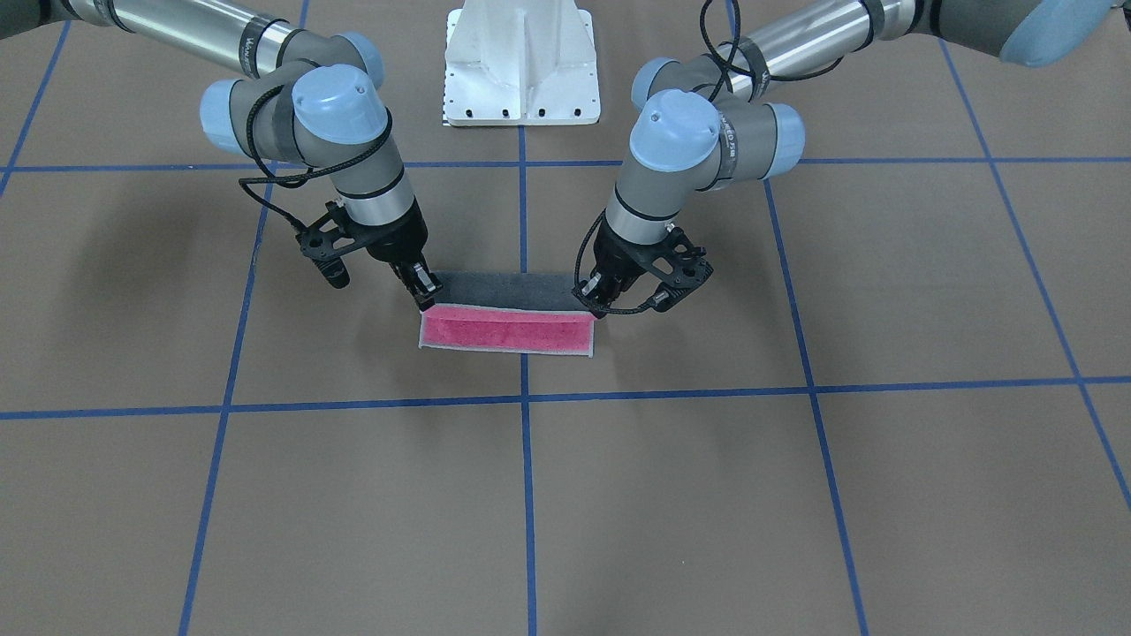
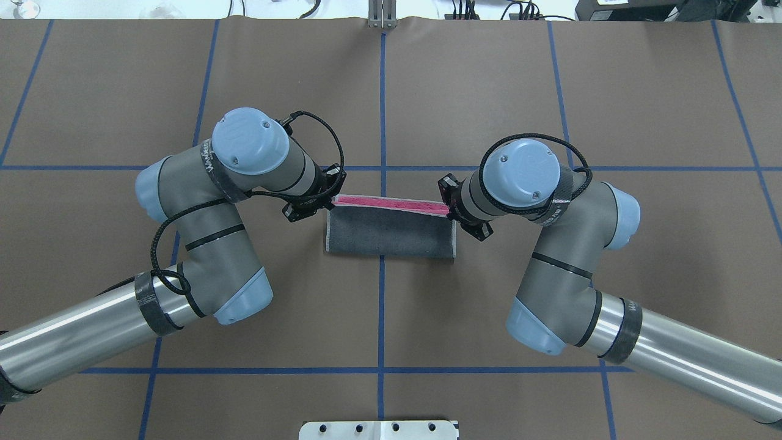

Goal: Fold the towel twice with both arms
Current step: 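Lift both near corners and fold them over toward the far edge, then release the folded edge and raise both grippers off the towel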

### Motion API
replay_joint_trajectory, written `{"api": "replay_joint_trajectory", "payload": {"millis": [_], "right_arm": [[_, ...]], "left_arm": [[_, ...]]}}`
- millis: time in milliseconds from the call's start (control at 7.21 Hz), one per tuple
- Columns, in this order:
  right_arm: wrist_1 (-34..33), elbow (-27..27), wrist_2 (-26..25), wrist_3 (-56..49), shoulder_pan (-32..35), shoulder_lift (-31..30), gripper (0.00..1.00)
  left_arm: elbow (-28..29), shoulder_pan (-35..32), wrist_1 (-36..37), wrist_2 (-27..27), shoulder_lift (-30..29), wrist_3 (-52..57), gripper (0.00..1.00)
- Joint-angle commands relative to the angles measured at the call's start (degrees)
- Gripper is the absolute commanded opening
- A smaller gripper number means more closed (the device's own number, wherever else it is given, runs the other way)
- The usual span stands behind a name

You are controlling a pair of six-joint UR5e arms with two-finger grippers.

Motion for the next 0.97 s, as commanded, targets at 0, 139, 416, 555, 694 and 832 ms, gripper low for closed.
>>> {"api": "replay_joint_trajectory", "payload": {"millis": [0,139,416,555,694,832], "right_arm": [[0.1,-0.2,0.0,0.0,-0.1,0.0,0.0],[0.1,-0.3,-0.1,-0.1,-0.1,0.0,0.0],[0.1,-0.4,-0.1,-0.2,-0.1,0.0,0.0],[0.1,-0.4,-0.1,-0.2,-0.1,0.1,0.0],[0.1,-0.4,-0.1,-0.2,0.0,0.1,0.0],[0.1,-0.5,-0.1,-0.2,0.0,0.1,0.0]], "left_arm": [[1.2,-0.1,-1.7,0.1,-0.1,-0.1,0.0],[2.4,-0.1,-3.2,0.1,-0.4,-0.1,0.0],[3.9,-0.3,-3.3,0.2,-1.6,-0.2,0.0],[4.5,-0.4,-3.3,0.2,-2.0,-0.2,0.0],[4.5,-0.6,-3.3,0.2,-1.9,-0.2,0.0],[4.5,-1.0,-3.3,0.2,-1.9,-0.1,0.0]]}}
